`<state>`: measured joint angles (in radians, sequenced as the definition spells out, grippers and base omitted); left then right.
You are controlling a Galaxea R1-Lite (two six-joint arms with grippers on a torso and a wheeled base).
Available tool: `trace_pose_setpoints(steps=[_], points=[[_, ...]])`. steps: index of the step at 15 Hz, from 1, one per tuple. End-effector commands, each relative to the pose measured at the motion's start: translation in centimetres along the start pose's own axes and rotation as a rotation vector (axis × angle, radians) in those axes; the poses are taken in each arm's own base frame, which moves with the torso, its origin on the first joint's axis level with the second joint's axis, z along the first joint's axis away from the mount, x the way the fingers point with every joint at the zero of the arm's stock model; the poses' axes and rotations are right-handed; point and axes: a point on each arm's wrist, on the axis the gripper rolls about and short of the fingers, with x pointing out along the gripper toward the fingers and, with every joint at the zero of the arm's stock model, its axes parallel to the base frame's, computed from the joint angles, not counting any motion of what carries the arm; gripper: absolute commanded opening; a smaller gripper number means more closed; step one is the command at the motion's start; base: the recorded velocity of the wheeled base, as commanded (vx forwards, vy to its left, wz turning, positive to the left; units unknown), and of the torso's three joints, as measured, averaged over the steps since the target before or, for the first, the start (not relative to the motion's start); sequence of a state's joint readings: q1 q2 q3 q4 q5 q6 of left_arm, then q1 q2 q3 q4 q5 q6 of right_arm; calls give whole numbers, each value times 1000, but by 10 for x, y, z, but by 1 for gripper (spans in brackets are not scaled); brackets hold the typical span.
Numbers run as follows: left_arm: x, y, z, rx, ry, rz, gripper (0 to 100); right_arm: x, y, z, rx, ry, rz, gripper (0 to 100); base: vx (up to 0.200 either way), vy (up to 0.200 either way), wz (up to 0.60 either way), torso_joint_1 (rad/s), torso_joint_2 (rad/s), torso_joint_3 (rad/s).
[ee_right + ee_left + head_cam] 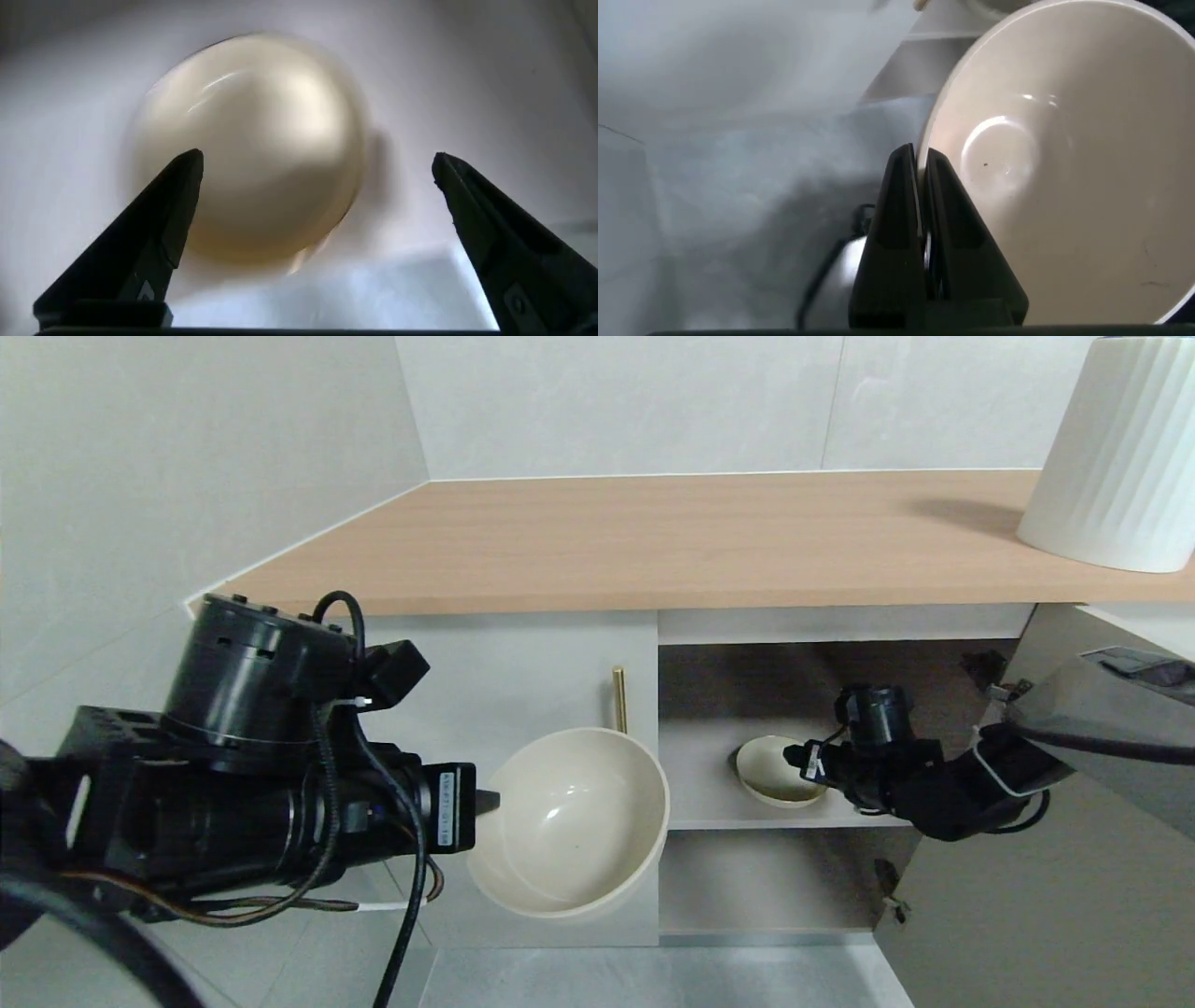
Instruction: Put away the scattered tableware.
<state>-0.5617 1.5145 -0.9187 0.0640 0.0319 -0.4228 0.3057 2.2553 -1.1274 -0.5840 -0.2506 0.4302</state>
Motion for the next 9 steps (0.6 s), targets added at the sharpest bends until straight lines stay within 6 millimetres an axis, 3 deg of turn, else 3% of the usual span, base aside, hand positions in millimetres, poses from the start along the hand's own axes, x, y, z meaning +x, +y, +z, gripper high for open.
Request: trace_pose_setpoints(steps=[1, 3, 5, 7, 9], points=[[43, -9, -13, 74, 101, 62, 0, -105, 25, 29, -73, 46, 201, 100, 0, 0, 0, 0, 0, 0], [67, -14, -27, 140, 158, 132, 0, -159, 35, 37, -121, 110, 295, 100, 0, 0, 0, 0, 0, 0], [81, -19, -36, 171, 173, 176, 0, -199, 45, 31, -196, 195, 380, 100, 0, 0, 0, 0, 0, 0], [91, -26, -47, 206, 188, 203, 0, -219, 53, 22, -269, 257, 433, 100, 0, 0, 0, 0, 0, 0], [95, -38, -59, 265, 174, 257, 0, -226, 65, 3, -324, 311, 476, 100, 0, 0, 0, 0, 0, 0]])
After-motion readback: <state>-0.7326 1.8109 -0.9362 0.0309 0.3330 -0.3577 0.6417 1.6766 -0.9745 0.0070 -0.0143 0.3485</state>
